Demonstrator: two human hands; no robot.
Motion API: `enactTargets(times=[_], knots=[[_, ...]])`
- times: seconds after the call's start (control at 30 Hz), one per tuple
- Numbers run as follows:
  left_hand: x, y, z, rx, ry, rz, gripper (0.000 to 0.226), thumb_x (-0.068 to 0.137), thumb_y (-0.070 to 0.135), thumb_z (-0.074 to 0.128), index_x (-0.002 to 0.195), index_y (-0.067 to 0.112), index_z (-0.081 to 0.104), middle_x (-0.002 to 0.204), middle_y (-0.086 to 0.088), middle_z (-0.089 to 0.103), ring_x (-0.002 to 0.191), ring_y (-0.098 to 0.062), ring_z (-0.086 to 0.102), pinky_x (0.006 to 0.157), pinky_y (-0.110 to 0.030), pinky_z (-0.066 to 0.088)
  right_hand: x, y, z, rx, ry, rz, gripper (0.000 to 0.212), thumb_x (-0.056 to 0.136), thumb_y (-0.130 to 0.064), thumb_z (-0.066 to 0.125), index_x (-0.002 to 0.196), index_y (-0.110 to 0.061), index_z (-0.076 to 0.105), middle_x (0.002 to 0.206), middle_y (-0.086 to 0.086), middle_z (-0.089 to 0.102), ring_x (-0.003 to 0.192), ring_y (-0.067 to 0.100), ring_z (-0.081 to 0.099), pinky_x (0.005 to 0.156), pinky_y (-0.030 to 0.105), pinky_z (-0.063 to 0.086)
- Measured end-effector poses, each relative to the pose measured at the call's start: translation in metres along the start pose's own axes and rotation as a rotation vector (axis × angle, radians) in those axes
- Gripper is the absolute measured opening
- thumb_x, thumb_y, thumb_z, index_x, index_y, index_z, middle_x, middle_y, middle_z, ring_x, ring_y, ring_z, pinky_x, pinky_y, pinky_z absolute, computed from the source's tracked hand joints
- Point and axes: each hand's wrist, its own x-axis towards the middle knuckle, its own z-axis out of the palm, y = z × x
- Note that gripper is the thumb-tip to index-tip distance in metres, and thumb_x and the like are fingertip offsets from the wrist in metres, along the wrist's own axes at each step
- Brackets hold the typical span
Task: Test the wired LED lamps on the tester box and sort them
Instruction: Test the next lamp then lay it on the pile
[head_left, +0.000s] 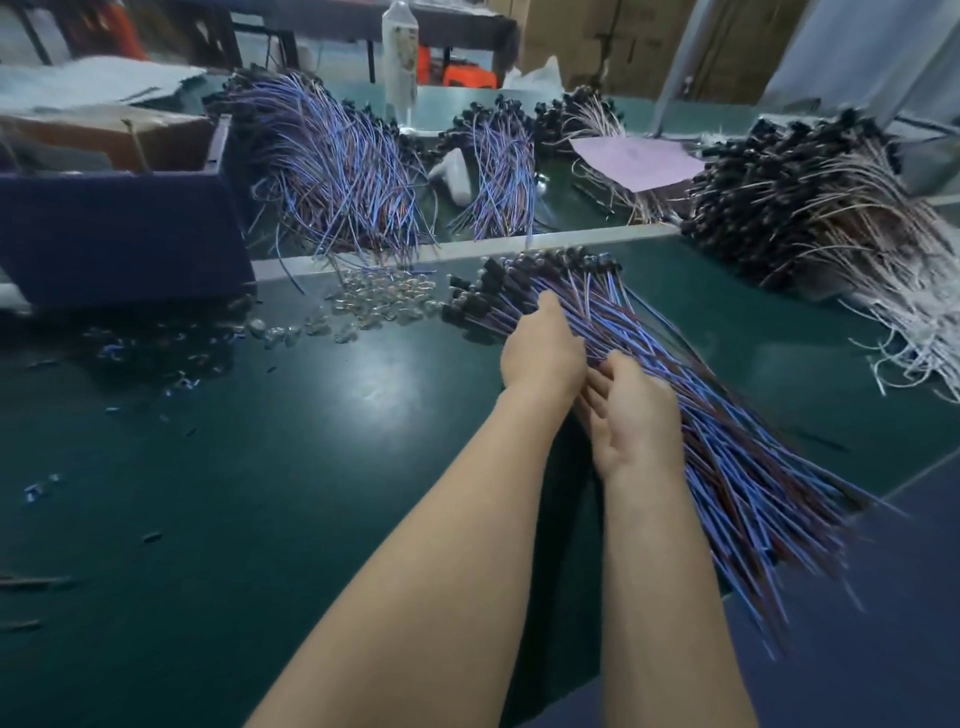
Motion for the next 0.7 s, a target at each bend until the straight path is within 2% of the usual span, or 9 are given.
enactTargets(times=[0.13, 0.17, 0.2, 0.27, 0.33, 0.47, 0.6, 0.7], knots=[[-0.002, -0.009, -0.011, -0.251, -0.018, -0.031, 0.015, 0.09, 0.019, 0.056, 0.099, 0.009, 0.062, 0.103, -0.01, 0.068, 0.1, -0.026, 0.061, 0.081, -0.026, 0.044, -0.006, 0.001, 0.003, 0.069, 0.028, 0.016, 0.025, 0.097, -0.013, 0.045, 0.073, -0.007, 0.05, 0.076, 0.007, 0.055, 0.067, 0.018, 0.062, 0.078, 0.036, 0.056], [-0.004, -0.012, -0.015, -0.315, -0.025, -0.04, 0.015, 0.09, 0.018, 0.056, 0.097, 0.009, 0.064, 0.101, -0.01, 0.069, 0.099, -0.027, 0.063, 0.084, -0.025, 0.046, -0.008, 0.0, 0.004, 0.112, 0.035, 0.026, 0.024, 0.097, -0.015, 0.046, 0.075, -0.008, 0.049, 0.079, 0.007, 0.053, 0.068, 0.019, 0.061, 0.078, 0.037, 0.056], [-0.008, -0.014, -0.02, -0.394, -0.028, -0.052, 0.014, 0.09, 0.017, 0.055, 0.095, 0.008, 0.065, 0.099, -0.012, 0.07, 0.097, -0.028, 0.064, 0.089, -0.031, 0.05, -0.01, 0.001, 0.006, 0.152, 0.033, 0.031, 0.023, 0.097, -0.016, 0.046, 0.076, -0.009, 0.048, 0.079, 0.007, 0.052, 0.068, 0.019, 0.06, 0.074, 0.035, 0.056], [-0.015, -0.019, -0.034, -0.54, 0.003, -0.07, 0.01, 0.09, 0.014, 0.054, 0.087, 0.01, 0.062, 0.096, -0.017, 0.07, 0.095, -0.033, 0.066, 0.089, -0.045, 0.052, -0.019, 0.004, 0.015, 0.192, -0.025, 0.025, 0.024, 0.096, -0.014, 0.046, 0.073, -0.01, 0.05, 0.067, 0.004, 0.056, 0.061, 0.016, 0.058, 0.06, 0.026, 0.053], [-0.022, -0.027, -0.056, -0.63, 0.102, -0.085, 0.013, 0.09, 0.012, 0.053, 0.078, 0.015, 0.058, 0.092, -0.017, 0.07, 0.092, -0.034, 0.066, 0.088, -0.049, 0.052, -0.034, 0.011, 0.033, 0.172, -0.145, 0.022, 0.024, 0.094, -0.01, 0.046, 0.071, -0.011, 0.054, 0.053, -0.001, 0.06, 0.051, 0.011, 0.059, 0.051, 0.02, 0.048], [-0.047, -0.054, -0.122, -0.774, 0.349, -0.105, 0.021, 0.089, 0.009, 0.05, 0.075, 0.023, 0.056, 0.081, -0.005, 0.065, 0.081, -0.024, 0.061, 0.088, -0.05, 0.052, -0.074, 0.034, 0.084, 0.054, -0.399, 0.029, 0.02, 0.093, -0.003, 0.046, 0.078, -0.009, 0.059, 0.054, -0.002, 0.065, 0.045, 0.007, 0.059, 0.045, 0.015, 0.045], [-0.08, -0.1, -0.198, -0.818, 0.706, -0.152, 0.019, 0.089, 0.003, 0.047, 0.084, 0.018, 0.057, 0.093, -0.007, 0.064, 0.087, -0.021, 0.059, 0.089, -0.043, 0.051, -0.122, 0.071, 0.139, -0.17, -0.608, -0.021, 0.017, 0.094, -0.001, 0.044, 0.084, -0.007, 0.057, 0.066, 0.004, 0.06, 0.055, 0.013, 0.054, 0.053, 0.021, 0.046], [-0.102, -0.137, -0.249, -0.895, 0.916, -0.21, 0.017, 0.091, 0.002, 0.044, 0.093, 0.014, 0.055, 0.094, -0.005, 0.059, 0.082, -0.016, 0.054, 0.078, -0.029, 0.049, -0.159, 0.106, 0.179, -0.452, -0.775, -0.148, 0.018, 0.091, -0.001, 0.048, 0.098, 0.001, 0.065, 0.079, 0.009, 0.065, 0.068, 0.016, 0.059, 0.067, 0.028, 0.053]])
